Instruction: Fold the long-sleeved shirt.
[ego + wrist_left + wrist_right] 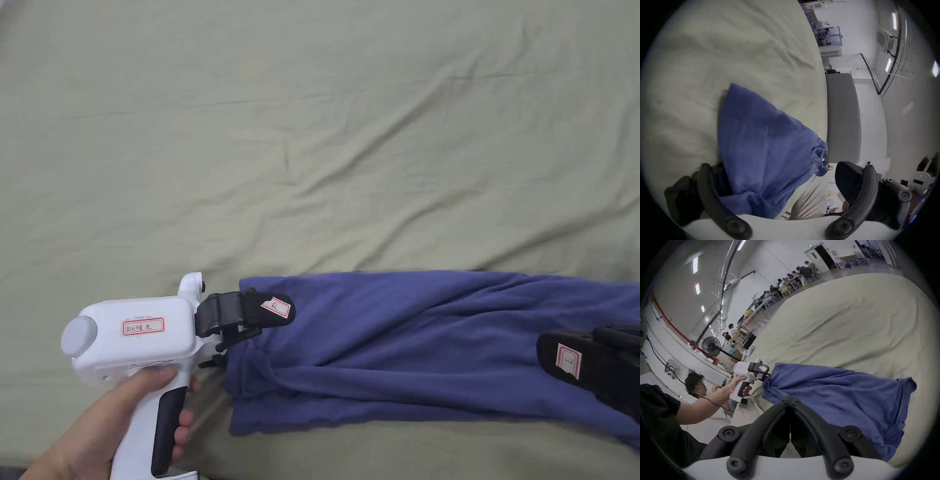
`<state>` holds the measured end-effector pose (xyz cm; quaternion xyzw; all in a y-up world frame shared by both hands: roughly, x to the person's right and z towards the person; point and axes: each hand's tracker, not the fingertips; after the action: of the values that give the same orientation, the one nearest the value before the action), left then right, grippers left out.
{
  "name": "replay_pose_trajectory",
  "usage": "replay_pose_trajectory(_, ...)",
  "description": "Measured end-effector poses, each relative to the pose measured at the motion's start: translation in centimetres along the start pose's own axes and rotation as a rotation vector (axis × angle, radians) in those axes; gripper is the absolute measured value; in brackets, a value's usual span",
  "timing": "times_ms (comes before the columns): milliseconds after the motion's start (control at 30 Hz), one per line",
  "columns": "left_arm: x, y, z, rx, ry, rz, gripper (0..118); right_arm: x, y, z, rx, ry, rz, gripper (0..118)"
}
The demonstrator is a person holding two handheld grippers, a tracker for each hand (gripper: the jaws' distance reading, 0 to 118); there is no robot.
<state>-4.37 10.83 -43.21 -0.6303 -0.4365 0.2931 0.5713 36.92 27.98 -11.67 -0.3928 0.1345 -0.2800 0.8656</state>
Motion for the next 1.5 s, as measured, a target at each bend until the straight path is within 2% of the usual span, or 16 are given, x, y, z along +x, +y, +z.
replay_pose_trajectory(33, 0.0, -0.1, 0.1, -0.005, -0.014, 0.013, 118, -0.1, 0.0, -0.1, -0.002, 0.000, 0.002, 3)
replay_pose_trajectory(67, 0.2, -0.4, 0.1, -0.009, -0.024, 0.014, 111, 0.0, 0.0, -0.2, -0.008, 0.000, 0.008, 3)
replay_pose_trajectory(100, 1.2, -0.7, -0.9, -0.014, -0.025, 0.012, 63, 0.0, 0.0, -0.4, -0.015, -0.004, 0.014, 3)
replay_pose_trajectory(133, 1.4, -1.0, -1.3, -0.026, -0.036, 0.010, 3, 0.0, 0.0, -0.6, -0.021, -0.007, 0.017, 3)
replay_pose_trajectory(200, 1.6, -2.2, -3.8, -0.022, 0.014, -0.006, 2, 0.0, -0.1, -1.0, -0.028, -0.012, 0.016, 3)
replay_pose_trajectory(267, 1.6, -3.1, -5.7, -0.105, -0.046, -0.005, 2, 0.0, -0.2, -1.1, -0.034, -0.010, 0.011, 3)
replay_pose_trajectory(333, 0.8, -2.9, -5.7, -0.093, -0.029, -0.011, 2, -0.2, -0.4, -0.9, -0.035, -0.021, 0.013, 3)
replay_pose_trajectory(433, -0.6, -2.1, -3.6, -0.023, -0.061, 0.067, 2, -0.3, -0.5, -0.4, -0.036, -0.032, 0.022, 3)
replay_pose_trajectory(500, 0.4, -1.7, -0.7, 0.054, -0.008, 0.025, 2, -0.1, -0.5, 0.0, -0.034, -0.049, 0.025, 3)
replay_pose_trajectory(600, -0.4, -0.7, 4.0, 0.176, -0.093, 0.087, 2, 0.5, -0.3, 0.3, -0.022, -0.068, 0.001, 3)
replay_pose_trajectory(633, 1.2, -1.2, 4.8, 0.204, -0.098, 0.087, 2, 0.7, -0.3, 0.3, -0.018, -0.070, -0.013, 3)
replay_pose_trajectory(733, 1.4, -0.8, 7.0, 0.209, -0.055, 0.034, 2, 1.0, -0.1, 0.5, -0.004, -0.080, -0.038, 3)
replay_pose_trajectory(1000, 0.0, -1.2, 11.5, 0.361, -0.075, 0.144, 2, 1.1, 0.7, 1.3, 0.015, -0.111, -0.042, 3)
replay_pose_trajectory(1200, -0.2, -0.8, 17.2, 0.468, 0.006, 0.170, 2, 1.7, 1.5, 1.8, 0.048, -0.142, -0.064, 3)
replay_pose_trajectory(1333, 4.5, -1.3, 17.0, 0.511, 0.082, 0.121, 2, 2.3, 1.8, 2.0, 0.076, -0.173, -0.092, 3)
replay_pose_trajectory(1500, 15.5, -3.5, 8.9, 0.454, 0.146, -0.082, 2, 3.0, 1.7, 2.8, 0.091, -0.269, -0.137, 3)
